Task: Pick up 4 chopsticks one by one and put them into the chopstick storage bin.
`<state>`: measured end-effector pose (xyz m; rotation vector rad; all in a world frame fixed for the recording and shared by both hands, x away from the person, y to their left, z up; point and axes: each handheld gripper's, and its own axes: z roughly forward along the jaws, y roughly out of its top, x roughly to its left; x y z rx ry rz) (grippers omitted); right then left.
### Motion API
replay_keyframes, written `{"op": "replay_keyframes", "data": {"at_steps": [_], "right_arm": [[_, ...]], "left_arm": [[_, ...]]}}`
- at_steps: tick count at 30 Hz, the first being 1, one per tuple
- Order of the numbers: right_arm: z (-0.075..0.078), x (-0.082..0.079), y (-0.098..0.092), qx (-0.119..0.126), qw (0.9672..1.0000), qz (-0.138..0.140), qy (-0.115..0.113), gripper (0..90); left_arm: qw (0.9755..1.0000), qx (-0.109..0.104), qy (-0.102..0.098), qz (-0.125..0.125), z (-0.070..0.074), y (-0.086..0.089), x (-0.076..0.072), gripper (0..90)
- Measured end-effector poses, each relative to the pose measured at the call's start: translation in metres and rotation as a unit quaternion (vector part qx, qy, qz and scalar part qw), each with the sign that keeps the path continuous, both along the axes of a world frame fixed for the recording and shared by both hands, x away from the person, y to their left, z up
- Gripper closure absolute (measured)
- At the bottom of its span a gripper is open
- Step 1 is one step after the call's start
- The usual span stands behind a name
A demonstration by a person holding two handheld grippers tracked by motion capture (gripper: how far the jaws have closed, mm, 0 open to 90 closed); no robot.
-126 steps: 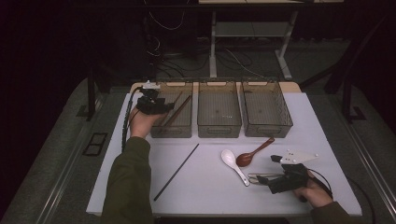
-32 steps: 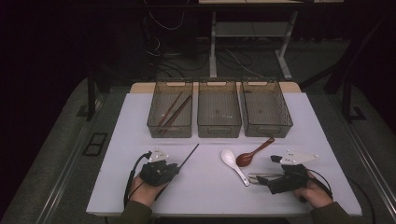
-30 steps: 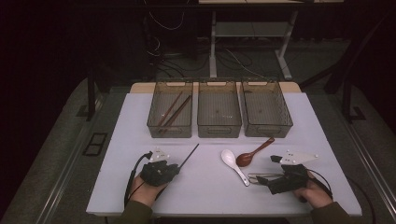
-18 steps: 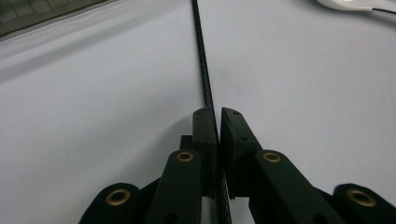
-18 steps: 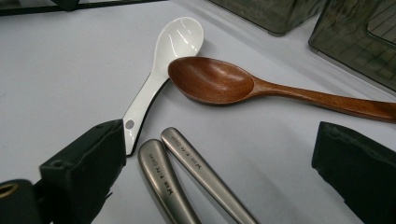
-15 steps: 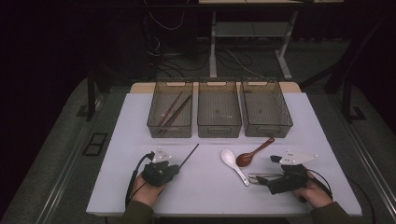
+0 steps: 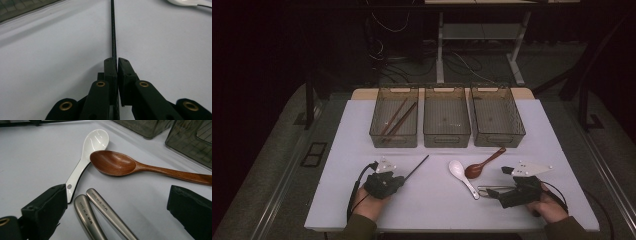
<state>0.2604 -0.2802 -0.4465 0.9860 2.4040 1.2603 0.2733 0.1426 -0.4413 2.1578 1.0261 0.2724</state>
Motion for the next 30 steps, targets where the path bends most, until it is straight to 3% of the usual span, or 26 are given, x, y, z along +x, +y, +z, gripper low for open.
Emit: {"op": "replay_keyframes", "data": {"at_steps": [17, 30], "right_arm": [[0.000, 0.000, 0.000, 0.000, 1.0000, 0.001, 0.000, 3.0], [0.000, 0.000, 0.000, -0.001, 1.0000, 0.000, 0.000, 2.9]], "left_arm": [[0.9995, -0.025, -0.005, -0.020, 0.012, 0.003, -0.001, 85.4], [0.9988, -0.045, -0.008, -0.017, 0.024, 0.006, -0.001, 85.3]]}}
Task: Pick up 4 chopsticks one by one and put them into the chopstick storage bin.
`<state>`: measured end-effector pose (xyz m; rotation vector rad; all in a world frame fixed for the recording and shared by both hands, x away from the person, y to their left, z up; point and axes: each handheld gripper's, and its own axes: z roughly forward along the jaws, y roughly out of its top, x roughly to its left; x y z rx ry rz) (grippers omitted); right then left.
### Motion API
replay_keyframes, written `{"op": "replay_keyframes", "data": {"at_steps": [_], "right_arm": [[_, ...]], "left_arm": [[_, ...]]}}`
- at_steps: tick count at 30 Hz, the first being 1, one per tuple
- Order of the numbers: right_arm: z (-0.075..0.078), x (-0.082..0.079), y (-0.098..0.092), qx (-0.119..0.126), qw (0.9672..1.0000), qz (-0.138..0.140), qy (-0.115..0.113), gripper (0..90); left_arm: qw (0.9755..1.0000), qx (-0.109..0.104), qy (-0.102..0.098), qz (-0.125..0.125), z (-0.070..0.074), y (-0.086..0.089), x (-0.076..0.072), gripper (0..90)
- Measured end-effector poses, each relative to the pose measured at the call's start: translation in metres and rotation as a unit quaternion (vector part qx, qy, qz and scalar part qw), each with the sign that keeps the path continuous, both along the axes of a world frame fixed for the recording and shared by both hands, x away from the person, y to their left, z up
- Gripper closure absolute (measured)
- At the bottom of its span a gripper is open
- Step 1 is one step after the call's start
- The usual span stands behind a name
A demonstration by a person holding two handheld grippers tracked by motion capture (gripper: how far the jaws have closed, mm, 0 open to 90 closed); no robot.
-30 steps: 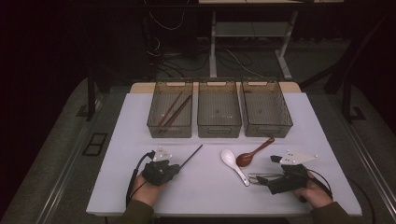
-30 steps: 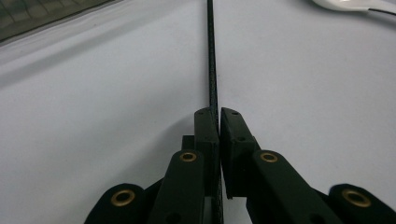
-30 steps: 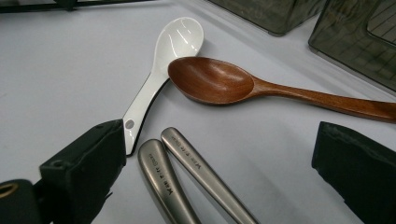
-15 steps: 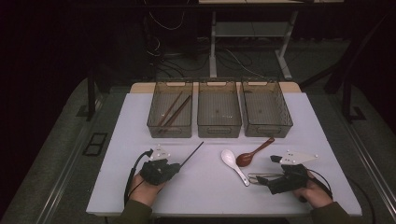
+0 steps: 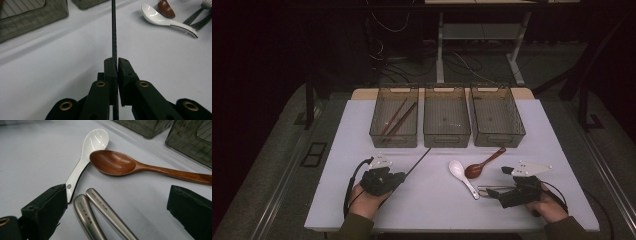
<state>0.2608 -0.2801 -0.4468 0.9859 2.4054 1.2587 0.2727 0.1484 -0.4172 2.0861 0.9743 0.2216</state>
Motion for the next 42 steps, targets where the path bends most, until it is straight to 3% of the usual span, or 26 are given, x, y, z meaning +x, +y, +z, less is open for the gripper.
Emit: {"op": "replay_keyframes", "data": {"at_steps": [13, 22, 31, 42], "right_arm": [[0.000, 0.000, 0.000, 0.000, 1.0000, -0.001, 0.000, 2.9], [0.000, 0.001, -0.001, 0.000, 1.0000, -0.002, 0.000, 3.0], [0.000, 0.001, -0.001, -0.001, 1.0000, -0.004, 0.001, 2.9], [0.000, 0.001, -0.001, 0.000, 1.0000, -0.004, 0.001, 2.9]], "left_arm": [[0.9993, -0.031, -0.017, 0.014, 0.012, 0.008, 0.003, 85.3], [0.9986, -0.038, -0.032, 0.019, 0.025, 0.014, 0.011, 85.3], [0.9974, -0.051, -0.045, 0.022, 0.040, 0.018, 0.023, 85.3], [0.9970, -0.047, -0.058, 0.019, 0.066, 0.014, 0.050, 85.3]]}}
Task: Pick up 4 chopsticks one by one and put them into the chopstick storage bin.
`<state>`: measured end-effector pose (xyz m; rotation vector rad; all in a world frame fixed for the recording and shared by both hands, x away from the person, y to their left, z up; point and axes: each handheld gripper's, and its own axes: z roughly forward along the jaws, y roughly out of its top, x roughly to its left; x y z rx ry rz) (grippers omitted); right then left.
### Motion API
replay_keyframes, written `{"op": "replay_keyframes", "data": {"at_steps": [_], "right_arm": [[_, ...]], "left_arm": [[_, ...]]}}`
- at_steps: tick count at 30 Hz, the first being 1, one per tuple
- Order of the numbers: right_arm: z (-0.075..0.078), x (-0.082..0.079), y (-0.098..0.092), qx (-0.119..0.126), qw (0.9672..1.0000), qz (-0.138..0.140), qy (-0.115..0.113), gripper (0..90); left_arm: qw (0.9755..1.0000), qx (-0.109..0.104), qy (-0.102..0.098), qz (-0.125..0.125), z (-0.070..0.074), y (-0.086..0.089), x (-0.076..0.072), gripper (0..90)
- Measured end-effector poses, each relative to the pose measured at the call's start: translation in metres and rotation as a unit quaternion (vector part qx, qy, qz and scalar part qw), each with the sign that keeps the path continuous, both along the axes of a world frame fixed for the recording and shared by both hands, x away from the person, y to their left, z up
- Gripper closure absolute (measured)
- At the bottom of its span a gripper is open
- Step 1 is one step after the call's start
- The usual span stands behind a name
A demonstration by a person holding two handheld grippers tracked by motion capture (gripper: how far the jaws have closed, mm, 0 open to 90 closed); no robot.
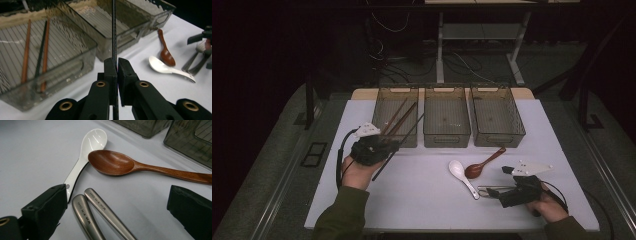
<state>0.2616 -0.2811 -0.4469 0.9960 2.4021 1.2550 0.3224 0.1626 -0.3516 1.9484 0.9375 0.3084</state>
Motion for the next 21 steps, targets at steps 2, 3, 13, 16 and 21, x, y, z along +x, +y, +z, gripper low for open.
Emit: {"op": "replay_keyframes", "data": {"at_steps": [2, 3, 13, 16, 21], "right_arm": [[0.000, 0.000, 0.000, -0.001, 1.0000, 0.001, 0.000, 3.0], [0.000, 0.000, 0.000, 0.000, 1.0000, 0.000, 0.000, 2.9], [0.000, 0.000, 0.000, 0.001, 1.0000, 0.000, 0.000, 3.0], [0.000, 0.000, 0.000, 0.001, 1.0000, 0.000, 0.000, 2.9], [0.000, 0.000, 0.000, 0.001, 1.0000, 0.000, 0.000, 3.0]], "left_arm": [[1.0000, 0.000, -0.002, 0.001, 0.005, -0.001, 0.006, 85.3], [1.0000, 0.000, -0.003, 0.001, 0.007, -0.001, 0.010, 85.3], [0.9996, 0.019, -0.018, 0.011, 0.026, -0.007, 0.044, 85.3], [0.9995, 0.021, -0.018, 0.017, 0.028, -0.008, 0.055, 85.3], [0.9988, 0.032, -0.025, 0.029, 0.032, -0.009, 0.075, 85.3]]}}
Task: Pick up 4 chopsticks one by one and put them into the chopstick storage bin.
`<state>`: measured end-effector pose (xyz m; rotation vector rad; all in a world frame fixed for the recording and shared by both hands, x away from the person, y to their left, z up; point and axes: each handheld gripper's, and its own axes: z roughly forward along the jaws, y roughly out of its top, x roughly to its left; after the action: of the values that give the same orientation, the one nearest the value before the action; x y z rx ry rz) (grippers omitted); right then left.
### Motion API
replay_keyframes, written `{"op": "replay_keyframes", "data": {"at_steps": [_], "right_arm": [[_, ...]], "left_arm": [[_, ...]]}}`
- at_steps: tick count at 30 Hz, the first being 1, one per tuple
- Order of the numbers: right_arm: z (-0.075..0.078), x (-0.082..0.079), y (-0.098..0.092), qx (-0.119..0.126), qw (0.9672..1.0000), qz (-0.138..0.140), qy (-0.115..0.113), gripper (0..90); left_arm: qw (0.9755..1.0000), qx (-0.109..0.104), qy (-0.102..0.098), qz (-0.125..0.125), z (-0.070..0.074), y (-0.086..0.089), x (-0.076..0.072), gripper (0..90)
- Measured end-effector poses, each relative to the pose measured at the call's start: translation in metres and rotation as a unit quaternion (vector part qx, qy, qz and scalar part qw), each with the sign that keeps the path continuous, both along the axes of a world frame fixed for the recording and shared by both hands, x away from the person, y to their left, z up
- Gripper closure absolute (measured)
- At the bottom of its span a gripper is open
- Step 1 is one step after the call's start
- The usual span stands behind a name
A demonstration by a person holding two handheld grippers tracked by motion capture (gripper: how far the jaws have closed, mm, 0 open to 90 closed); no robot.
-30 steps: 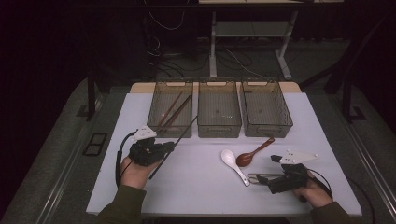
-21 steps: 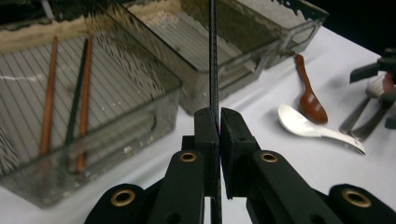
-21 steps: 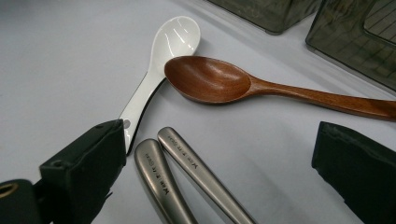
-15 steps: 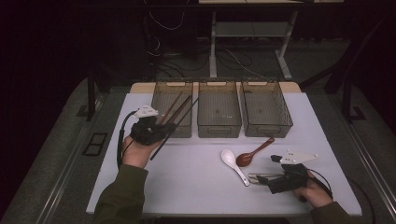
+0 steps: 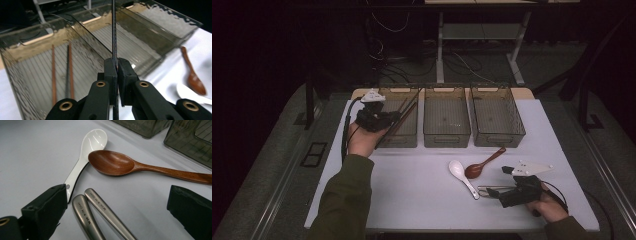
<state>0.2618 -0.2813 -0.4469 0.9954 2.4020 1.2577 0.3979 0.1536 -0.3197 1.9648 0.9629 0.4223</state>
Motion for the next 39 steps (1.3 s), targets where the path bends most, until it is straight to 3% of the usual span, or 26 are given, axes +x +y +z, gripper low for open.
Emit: {"op": "replay_keyframes", "data": {"at_steps": [12, 21, 23, 26, 39], "right_arm": [[0.000, 0.000, 0.000, 0.001, 1.0000, 0.001, 0.001, 2.9], [0.001, 0.000, -0.001, 0.005, 1.0000, 0.001, -0.001, 3.0], [0.001, 0.000, -0.001, 0.005, 1.0000, 0.002, -0.001, 2.9], [0.001, 0.000, -0.001, 0.005, 1.0000, 0.003, -0.001, 3.0], [0.000, 0.000, 0.000, 0.004, 1.0000, 0.003, 0.000, 3.0]], "left_arm": [[0.9995, 0.026, -0.006, 0.015, 0.001, -0.006, 0.045, 85.3], [0.9988, 0.027, 0.000, 0.042, -0.019, 0.002, 0.070, 85.3], [0.9987, 0.019, 0.002, 0.046, -0.024, 0.005, 0.074, 85.3], [0.9981, 0.037, 0.004, 0.048, -0.031, 0.005, 0.078, 85.3], [0.9968, 0.038, 0.028, 0.064, -0.057, 0.012, 0.084, 85.2]]}}
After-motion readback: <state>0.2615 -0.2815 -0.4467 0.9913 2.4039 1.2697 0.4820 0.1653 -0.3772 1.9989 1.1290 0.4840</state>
